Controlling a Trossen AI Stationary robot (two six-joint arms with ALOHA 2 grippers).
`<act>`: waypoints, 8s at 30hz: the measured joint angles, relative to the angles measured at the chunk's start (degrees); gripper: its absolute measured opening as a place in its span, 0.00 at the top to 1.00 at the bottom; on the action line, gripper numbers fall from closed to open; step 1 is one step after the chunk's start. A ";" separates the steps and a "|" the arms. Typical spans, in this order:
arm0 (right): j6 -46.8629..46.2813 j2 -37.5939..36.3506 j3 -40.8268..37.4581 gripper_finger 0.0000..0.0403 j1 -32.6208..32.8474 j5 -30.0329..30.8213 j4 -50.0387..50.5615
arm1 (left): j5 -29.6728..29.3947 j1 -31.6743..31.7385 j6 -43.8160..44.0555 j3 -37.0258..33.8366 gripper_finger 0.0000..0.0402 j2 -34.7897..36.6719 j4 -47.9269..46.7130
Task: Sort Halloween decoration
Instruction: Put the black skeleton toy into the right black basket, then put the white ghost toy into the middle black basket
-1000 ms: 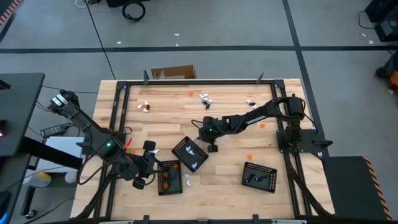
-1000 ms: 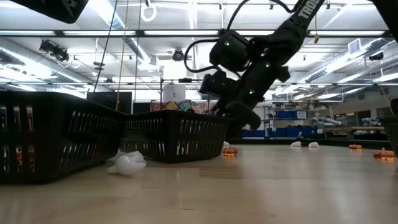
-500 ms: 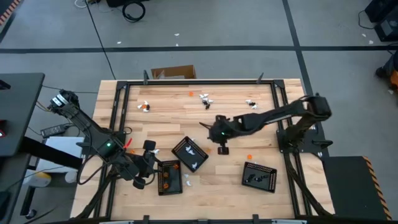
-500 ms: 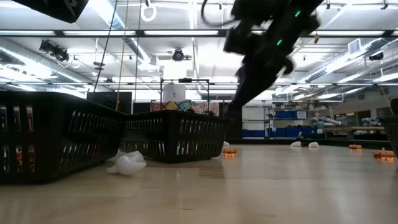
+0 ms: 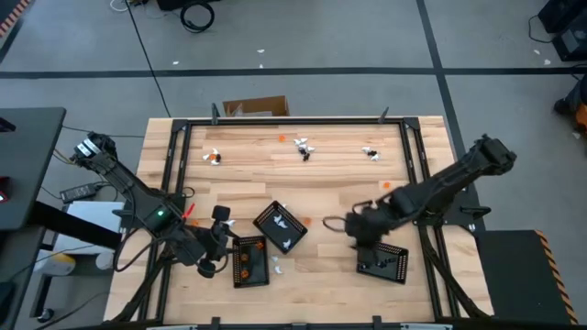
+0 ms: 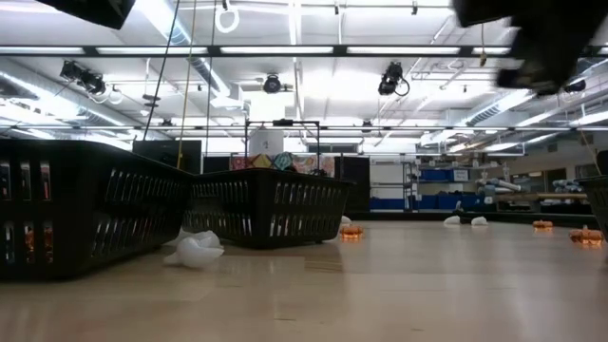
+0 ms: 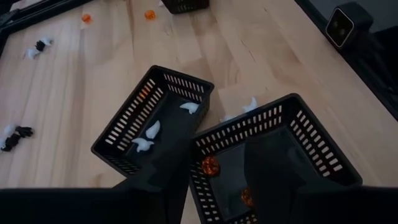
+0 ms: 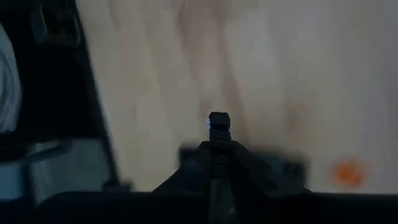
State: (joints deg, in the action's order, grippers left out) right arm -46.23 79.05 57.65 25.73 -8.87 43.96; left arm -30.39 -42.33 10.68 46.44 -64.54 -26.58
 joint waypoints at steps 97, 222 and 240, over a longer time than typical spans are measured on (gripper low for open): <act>36.97 22.63 -1.97 0.45 -20.65 19.62 -29.24 | -2.93 2.51 -6.64 0.02 0.61 -0.01 5.48; 48.89 41.01 28.52 0.96 -52.01 1.48 -12.72 | 8.20 37.66 -40.37 -18.67 0.61 21.43 24.90; 55.05 40.83 28.17 0.65 -46.67 3.09 -17.30 | 8.20 37.60 -40.25 -18.67 0.61 21.43 24.94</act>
State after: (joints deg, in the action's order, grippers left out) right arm 8.83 119.87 85.81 -20.94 -5.79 26.66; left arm -22.20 -4.73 -29.57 27.77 -43.11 -1.64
